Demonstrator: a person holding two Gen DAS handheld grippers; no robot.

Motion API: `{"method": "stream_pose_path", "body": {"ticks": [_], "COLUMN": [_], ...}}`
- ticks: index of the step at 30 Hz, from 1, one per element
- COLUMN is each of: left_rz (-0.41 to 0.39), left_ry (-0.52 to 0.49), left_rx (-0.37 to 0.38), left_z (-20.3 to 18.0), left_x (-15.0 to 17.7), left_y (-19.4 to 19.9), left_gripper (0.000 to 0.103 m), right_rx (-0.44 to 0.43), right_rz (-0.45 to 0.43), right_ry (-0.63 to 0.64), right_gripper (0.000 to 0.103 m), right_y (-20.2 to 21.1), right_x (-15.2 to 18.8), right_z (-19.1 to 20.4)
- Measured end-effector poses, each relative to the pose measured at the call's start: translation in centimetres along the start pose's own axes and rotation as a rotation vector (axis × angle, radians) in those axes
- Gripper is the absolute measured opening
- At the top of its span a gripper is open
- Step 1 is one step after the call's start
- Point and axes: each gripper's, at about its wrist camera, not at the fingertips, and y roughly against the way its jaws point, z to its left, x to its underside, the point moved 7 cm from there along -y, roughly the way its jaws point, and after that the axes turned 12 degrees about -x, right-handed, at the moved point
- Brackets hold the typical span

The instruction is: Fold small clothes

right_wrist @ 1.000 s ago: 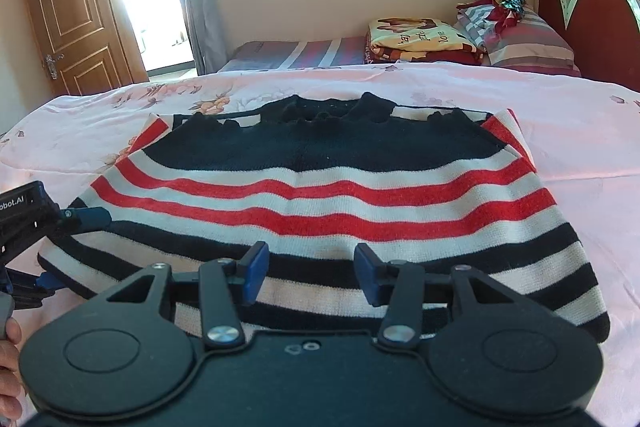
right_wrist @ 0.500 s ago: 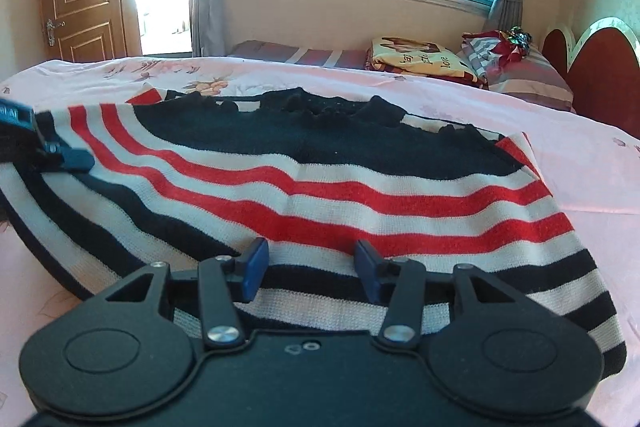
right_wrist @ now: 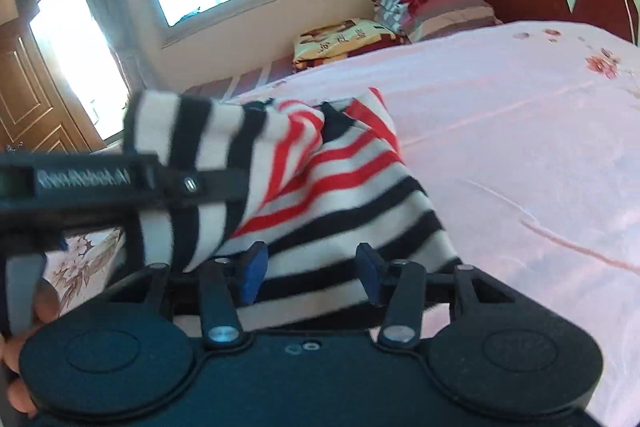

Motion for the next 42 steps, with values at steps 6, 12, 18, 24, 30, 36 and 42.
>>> {"method": "stream_pose_path", "body": {"ticks": [6,12,18,24,30,36,42], "left_rz": [-0.078,-0.165,-0.052,-0.060,-0.112,-0.046,-0.003], "left_ry": [0.071,0.167,0.204,0.210,0.187,0.146,0.076], "left_rx": [0.043,-0.128,-0.286,-0.288,-0.255,-0.222,-0.217], "left_z": [-0.1,6.3,11.0,10.8,9.7,7.0,4.8], "left_x": [-1.1,-1.0,2.9,3.8,2.9,3.5,4.9], "left_y": [5.8,8.9,4.8,3.8,4.7,2.0,1.3], "left_gripper": [0.079,0.079,0.079,0.080,0.081,0.081,0.087], "right_rx": [-0.064,-0.254,-0.247,-0.214,-0.254,-0.168,-0.141], "right_rz": [-0.007,0.012,0.000,0.022,-0.120,-0.044,-0.022], "right_ry": [-0.046,-0.094,-0.178,-0.197,-0.007,-0.091,-0.129], "right_gripper": [0.053,0.073,0.080,0.025,0.020,0.020,0.022], "right_y": [1.7,1.7,-2.2,-6.6,-2.8,-2.9,-2.1], "right_x": [0.0,-0.9,-2.8,-3.7,-6.8,-5.5,-3.6], "right_z": [-0.4,2.2,2.2,1.6,3.5,-2.3,-4.2]}}
